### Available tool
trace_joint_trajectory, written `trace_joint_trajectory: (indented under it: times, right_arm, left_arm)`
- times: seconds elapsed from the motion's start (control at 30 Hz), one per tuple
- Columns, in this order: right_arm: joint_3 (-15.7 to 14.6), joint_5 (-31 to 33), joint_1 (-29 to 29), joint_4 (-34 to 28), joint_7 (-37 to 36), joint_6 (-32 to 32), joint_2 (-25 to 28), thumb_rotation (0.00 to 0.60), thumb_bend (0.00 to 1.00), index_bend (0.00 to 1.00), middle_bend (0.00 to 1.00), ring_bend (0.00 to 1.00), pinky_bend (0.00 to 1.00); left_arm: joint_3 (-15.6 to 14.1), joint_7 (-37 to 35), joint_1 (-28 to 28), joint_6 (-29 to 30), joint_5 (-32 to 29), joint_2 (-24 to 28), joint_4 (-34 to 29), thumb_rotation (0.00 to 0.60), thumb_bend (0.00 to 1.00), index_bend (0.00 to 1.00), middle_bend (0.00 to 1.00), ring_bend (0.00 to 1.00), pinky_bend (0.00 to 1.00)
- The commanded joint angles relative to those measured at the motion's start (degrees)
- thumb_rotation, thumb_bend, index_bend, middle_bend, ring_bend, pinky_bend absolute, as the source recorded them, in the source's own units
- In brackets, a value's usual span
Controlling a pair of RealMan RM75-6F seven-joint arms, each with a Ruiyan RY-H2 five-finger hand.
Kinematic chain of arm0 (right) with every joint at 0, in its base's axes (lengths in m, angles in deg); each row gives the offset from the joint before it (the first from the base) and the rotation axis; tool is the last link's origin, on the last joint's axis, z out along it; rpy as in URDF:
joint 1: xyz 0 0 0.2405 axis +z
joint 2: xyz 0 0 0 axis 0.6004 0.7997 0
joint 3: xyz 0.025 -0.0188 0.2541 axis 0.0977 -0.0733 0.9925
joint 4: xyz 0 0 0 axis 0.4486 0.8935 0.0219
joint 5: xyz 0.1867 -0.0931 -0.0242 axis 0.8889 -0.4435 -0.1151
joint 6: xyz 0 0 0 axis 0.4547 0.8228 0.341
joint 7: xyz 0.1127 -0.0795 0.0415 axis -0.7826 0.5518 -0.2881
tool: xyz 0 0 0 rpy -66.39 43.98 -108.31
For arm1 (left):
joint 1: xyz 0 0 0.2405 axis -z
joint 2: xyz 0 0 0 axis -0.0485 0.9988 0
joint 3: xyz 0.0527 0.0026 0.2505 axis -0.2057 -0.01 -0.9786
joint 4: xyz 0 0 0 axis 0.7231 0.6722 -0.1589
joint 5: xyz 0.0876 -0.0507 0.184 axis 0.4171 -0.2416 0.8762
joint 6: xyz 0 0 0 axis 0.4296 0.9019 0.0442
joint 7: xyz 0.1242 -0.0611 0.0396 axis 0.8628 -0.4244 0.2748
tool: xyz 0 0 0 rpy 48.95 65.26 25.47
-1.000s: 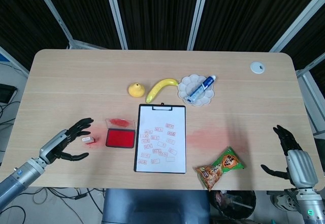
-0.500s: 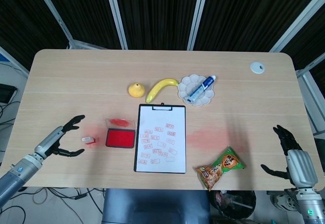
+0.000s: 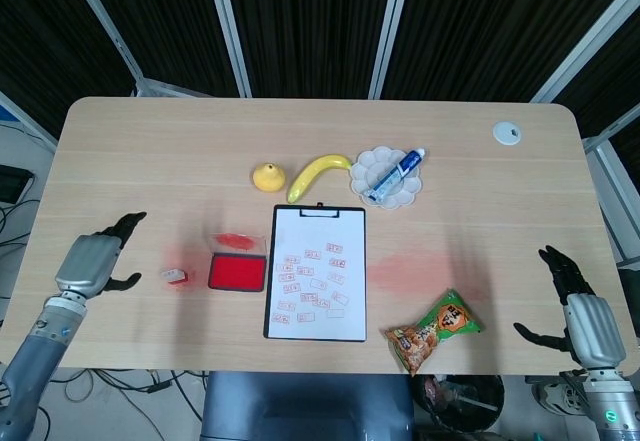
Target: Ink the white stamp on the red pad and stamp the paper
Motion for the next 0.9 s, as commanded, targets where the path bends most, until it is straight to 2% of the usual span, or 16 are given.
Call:
trace_joint_trajectory:
  times: [0.03, 0.17, 0.23, 0.5, 0.73, 0.9]
  right_arm:
    - [0.03, 0.12, 0.04, -0.05, -0.07, -0.13, 0.01, 0.600, 0.12, 0.01, 0.00, 0.00, 0.22]
    - [0.07, 0.38, 0.07, -0.18, -0.17, -0.36, 0.07, 0.600, 0.12, 0.01, 0.00, 0.00, 0.22]
    - [0.09, 0.45, 0.11, -0.18, -0.13, -0.45, 0.08, 0.600, 0.12, 0.01, 0.00, 0.00, 0.22]
    - [0.21, 0.67, 0.19, -0.16, -0.19, -0.64, 0.04, 0.600, 0.12, 0.01, 0.00, 0.00, 0.22]
    - [0.18, 0.59, 0.19, -0.19, -0.30, -0.68, 0.09, 0.600, 0.12, 0.01, 0.00, 0.00, 0.22]
    - [0.10, 0.47, 0.17, -0.27, -0.49, -0.70, 0.16, 0.600, 0.12, 0.01, 0.00, 0.00, 0.22]
  left_arm:
    - [2.27, 6.30, -0.25, 2.42, -4.81, -4.52, 1.04, 0.600, 0.20, 0.14, 0.18, 0.52, 0.69]
    - [2.72, 8.52, 0.53, 0.77, -5.01, -6.26, 2.83, 0.600, 0.20, 0.21, 0.25, 0.71, 0.90]
    - [2.91, 9.43, 0.85, 0.17, -4.97, -7.09, 3.55, 0.600, 0.20, 0.23, 0.29, 0.76, 0.95]
    - [2.97, 13.01, 1.36, -1.46, -5.63, -9.58, 4.94, 0.600, 0.22, 0.28, 0.32, 0.81, 0.97]
    - [1.44, 16.31, 0.53, -1.42, -5.19, -11.16, 5.64, 0.600, 0.23, 0.31, 0.33, 0.81, 0.97]
    - [1.32, 17.47, 0.04, -1.13, -5.54, -12.97, 6.24, 0.600, 0.28, 0.34, 0.36, 0.82, 0.97]
